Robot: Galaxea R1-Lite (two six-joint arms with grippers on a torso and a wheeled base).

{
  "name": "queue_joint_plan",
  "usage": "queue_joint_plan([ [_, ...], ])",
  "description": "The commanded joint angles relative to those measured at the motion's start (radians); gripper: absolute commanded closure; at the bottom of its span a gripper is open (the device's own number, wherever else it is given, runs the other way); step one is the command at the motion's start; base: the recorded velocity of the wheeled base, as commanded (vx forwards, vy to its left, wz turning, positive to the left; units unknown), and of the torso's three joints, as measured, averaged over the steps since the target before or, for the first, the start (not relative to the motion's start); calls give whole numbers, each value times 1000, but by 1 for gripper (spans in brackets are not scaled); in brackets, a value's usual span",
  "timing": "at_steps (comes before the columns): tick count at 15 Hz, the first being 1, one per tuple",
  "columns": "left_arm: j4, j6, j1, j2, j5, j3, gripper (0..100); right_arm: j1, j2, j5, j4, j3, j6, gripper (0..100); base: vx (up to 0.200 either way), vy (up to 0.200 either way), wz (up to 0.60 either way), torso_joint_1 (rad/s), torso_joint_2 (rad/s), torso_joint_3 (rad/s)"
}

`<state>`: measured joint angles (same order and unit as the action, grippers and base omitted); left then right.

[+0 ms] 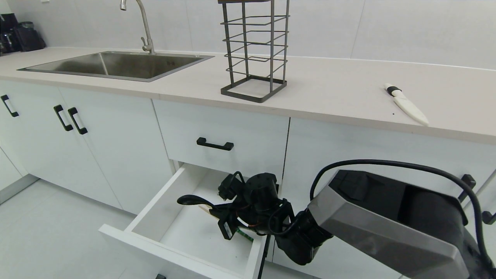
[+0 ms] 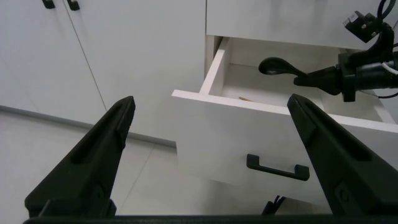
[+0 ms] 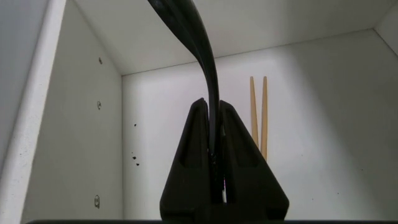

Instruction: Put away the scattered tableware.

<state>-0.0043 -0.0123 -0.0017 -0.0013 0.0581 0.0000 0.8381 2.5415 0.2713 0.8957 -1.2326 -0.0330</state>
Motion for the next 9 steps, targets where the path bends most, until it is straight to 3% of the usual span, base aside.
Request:
queue_joint_plan([
  [1,0,0,0,1,0,0,0,-1,20,0,0,-13,1,100,0,0,0,0,0,0],
  [9,0,0,0,1,0,0,0,-5,68,0,-1,-50,-1,100,0,0,0,0,0,0],
])
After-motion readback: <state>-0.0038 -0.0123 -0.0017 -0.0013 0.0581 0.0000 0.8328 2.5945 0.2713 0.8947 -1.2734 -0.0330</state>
